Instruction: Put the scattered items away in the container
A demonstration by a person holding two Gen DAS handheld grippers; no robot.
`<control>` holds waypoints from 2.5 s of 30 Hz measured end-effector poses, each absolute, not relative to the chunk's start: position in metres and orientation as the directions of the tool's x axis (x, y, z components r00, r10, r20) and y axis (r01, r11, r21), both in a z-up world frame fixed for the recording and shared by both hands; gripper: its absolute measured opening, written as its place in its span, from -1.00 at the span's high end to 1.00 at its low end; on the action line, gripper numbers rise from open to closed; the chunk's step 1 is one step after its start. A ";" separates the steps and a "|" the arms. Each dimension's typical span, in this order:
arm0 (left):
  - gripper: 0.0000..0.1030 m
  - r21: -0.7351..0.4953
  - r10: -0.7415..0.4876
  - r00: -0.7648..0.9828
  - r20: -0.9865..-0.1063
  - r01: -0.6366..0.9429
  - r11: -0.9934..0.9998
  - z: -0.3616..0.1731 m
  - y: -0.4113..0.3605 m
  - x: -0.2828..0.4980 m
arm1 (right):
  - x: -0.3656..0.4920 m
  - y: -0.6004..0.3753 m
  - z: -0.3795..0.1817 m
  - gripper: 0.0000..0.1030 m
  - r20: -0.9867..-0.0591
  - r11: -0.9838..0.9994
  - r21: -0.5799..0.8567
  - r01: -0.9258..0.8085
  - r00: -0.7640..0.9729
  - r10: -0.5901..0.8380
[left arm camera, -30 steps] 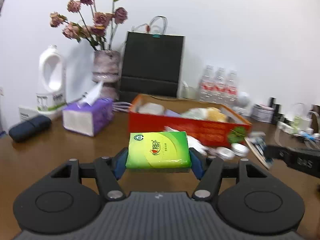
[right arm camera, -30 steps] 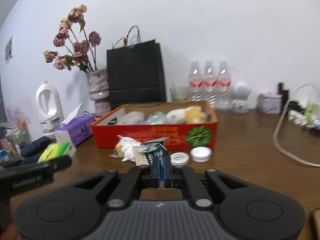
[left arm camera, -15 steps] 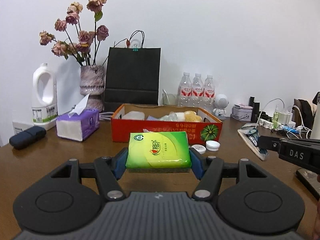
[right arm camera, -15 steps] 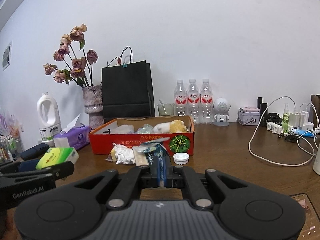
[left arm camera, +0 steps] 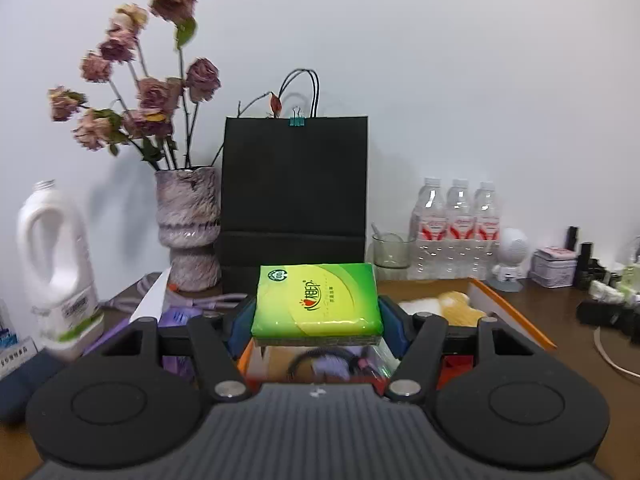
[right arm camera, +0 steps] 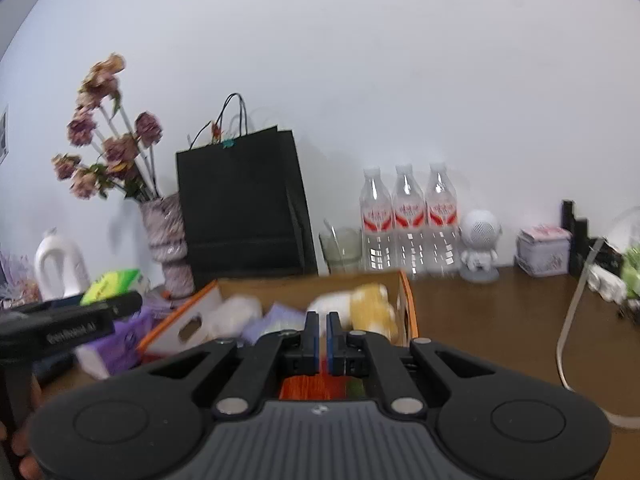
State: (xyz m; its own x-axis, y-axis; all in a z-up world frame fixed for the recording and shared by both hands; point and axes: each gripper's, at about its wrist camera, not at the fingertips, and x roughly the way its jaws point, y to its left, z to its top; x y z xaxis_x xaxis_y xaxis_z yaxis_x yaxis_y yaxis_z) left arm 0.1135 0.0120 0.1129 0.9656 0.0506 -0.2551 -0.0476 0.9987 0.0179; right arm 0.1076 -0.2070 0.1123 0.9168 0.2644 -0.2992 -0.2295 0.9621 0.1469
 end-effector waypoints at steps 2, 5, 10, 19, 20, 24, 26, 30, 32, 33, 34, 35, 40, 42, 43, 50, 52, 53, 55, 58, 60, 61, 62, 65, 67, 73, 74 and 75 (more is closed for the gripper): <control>-0.25 0.021 0.071 0.954 -0.291 -0.067 0.998 0.112 0.018 0.131 | 0.132 -0.206 0.117 0.94 -0.363 0.958 0.140 -0.249 0.888 0.284; -0.25 -0.029 0.049 0.947 -0.318 -0.062 0.998 0.105 0.031 0.133 | 0.143 -0.212 0.109 0.66 -0.438 0.942 0.134 -0.309 0.834 0.336; -0.26 -0.035 0.060 0.922 -0.382 -0.080 0.996 0.081 0.043 0.121 | 0.126 -0.214 0.053 0.05 -0.594 0.910 0.085 -0.405 0.713 0.372; -0.26 -0.035 0.035 0.908 -0.417 -0.055 0.998 0.073 0.037 0.106 | 0.122 -0.201 0.014 0.96 -0.640 0.922 0.019 -0.387 0.704 0.308; -0.26 -0.037 0.035 0.908 -0.417 -0.055 0.998 0.073 0.036 0.103 | 0.121 -0.201 0.013 1.00 -0.651 0.921 0.028 -0.389 0.692 0.312; -0.26 -0.045 0.034 0.909 -0.416 -0.058 0.997 0.074 0.035 0.092 | 0.113 -0.199 0.012 1.00 -0.657 0.928 0.037 -0.370 0.691 0.301; -0.26 -0.048 0.031 0.913 -0.406 -0.055 0.997 0.076 0.035 0.085 | 0.103 -0.203 0.020 1.00 -0.629 0.937 0.051 -0.346 0.717 0.299; -0.26 -0.036 0.040 0.920 -0.390 -0.059 0.998 0.081 0.036 0.078 | 0.082 -0.208 0.048 1.00 -0.518 0.927 0.027 -0.374 0.788 0.333; -0.26 -0.043 0.038 0.919 -0.393 -0.060 0.997 0.080 0.037 0.077 | 0.088 -0.211 0.053 0.55 -0.496 0.915 -0.023 -0.404 0.799 0.340; -0.26 -0.047 0.037 0.917 -0.396 -0.061 0.997 0.080 0.037 0.077 | 0.099 -0.215 0.051 -0.14 -0.525 0.905 -0.031 -0.425 0.777 0.347; -0.26 -0.050 0.036 0.916 -0.399 -0.061 0.997 0.079 0.037 0.077 | 0.112 -0.219 0.046 -0.49 -0.568 0.889 -0.026 -0.457 0.738 0.363; -0.26 -0.052 0.034 0.915 -0.401 -0.060 0.997 0.077 0.037 0.076 | 0.125 -0.222 0.039 -0.43 -0.605 0.876 -0.023 -0.481 0.704 0.370; -0.26 -0.050 0.039 0.904 -0.427 -0.066 0.997 0.068 0.040 0.076 | 0.161 -0.239 0.010 -0.06 -0.652 0.890 0.063 -0.451 0.656 0.379; -0.26 -0.048 0.044 0.897 -0.439 -0.072 0.996 0.064 0.042 0.076 | 0.159 -0.242 0.010 0.28 -0.638 0.893 0.088 -0.441 0.664 0.390; -0.26 -0.049 0.044 0.895 -0.444 -0.074 0.996 0.062 0.043 0.077 | 0.157 -0.243 0.010 0.39 -0.633 0.894 0.098 -0.437 0.666 0.395; -0.26 -0.059 0.032 0.897 -0.440 -0.065 0.996 0.062 0.042 0.074 | 0.122 -0.236 0.033 0.58 -0.597 0.910 0.096 -0.403 0.708 0.377; -0.26 -0.063 0.022 0.903 -0.429 -0.054 0.997 0.068 0.043 0.075 | 0.111 -0.242 0.053 0.58 -0.553 0.912 0.142 -0.384 0.734 0.395; -0.26 -0.063 0.014 0.906 -0.422 -0.045 0.997 0.072 0.044 0.079 | 0.110 -0.245 0.064 0.58 -0.534 0.913 0.170 -0.370 0.744 0.401; -0.26 -0.058 0.004 0.915 -0.405 -0.030 0.998 0.085 0.045 0.091 | 0.115 -0.251 0.086 0.57 -0.503 0.913 0.213 -0.347 0.762 0.407; -0.26 -0.087 -0.041 0.915 -0.402 0.007 0.996 0.107 0.048 0.121 | 0.141 -0.252 0.116 0.57 -0.487 0.911 0.258 -0.322 0.771 0.410; -0.26 -0.083 -0.037 0.904 -0.426 0.001 0.997 0.117 0.048 0.148 | 0.168 -0.245 0.125 0.56 -0.525 0.927 0.231 -0.295 0.764 0.375; -0.26 -0.075 -0.042 0.893 -0.448 0.009 0.997 0.119 0.046 0.161 | 0.185 -0.239 0.127 0.56 -0.562 0.941 0.198 -0.274 0.755 0.338; -0.26 -0.066 -0.050 0.874 -0.484 0.021 0.998 0.120 0.044 0.177 | 0.205 -0.231 0.126 0.55 -0.608 0.956 0.145 -0.256 0.739 0.290; -0.26 -0.026 -0.054 0.806 -0.589 0.049 0.998 0.112 0.036 0.220 | 0.254 -0.199 0.114 0.51 -0.738 0.962 -0.071 -0.265 0.663 0.128; -0.26 0.040 -0.016 0.762 -0.647 0.056 0.998 0.100 0.029 0.242 | 0.275 -0.173 0.102 0.51 -0.784 0.923 -0.228 -0.311 0.620 0.015; -0.29 0.123 0.016 0.677 -0.736 0.111 0.986 0.072 0.020 0.263 | 0.299 -0.112 0.066 0.41 -0.819 0.743 -0.488 -0.458 0.536 -0.208; -0.29 0.101 0.003 0.672 -0.740 0.106 0.989 0.072 0.024 0.263 | 0.304 -0.113 0.071 0.20 -0.831 0.763 -0.462 -0.453 0.522 -0.193; -0.29 0.076 -0.010 0.669 -0.743 0.099 0.992 0.074 0.028 0.263 | 0.309 -0.115 0.077 -0.16 -0.843 0.788 -0.424 -0.447 0.512 -0.163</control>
State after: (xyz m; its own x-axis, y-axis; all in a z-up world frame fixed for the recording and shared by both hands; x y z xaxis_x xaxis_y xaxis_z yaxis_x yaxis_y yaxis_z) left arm 0.2631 0.0285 0.0739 0.6692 -0.0099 -0.7430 0.0993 0.9921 0.0762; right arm 0.3095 -0.1151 0.0770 0.5119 -0.1633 -0.8434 -0.4468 0.7880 -0.4237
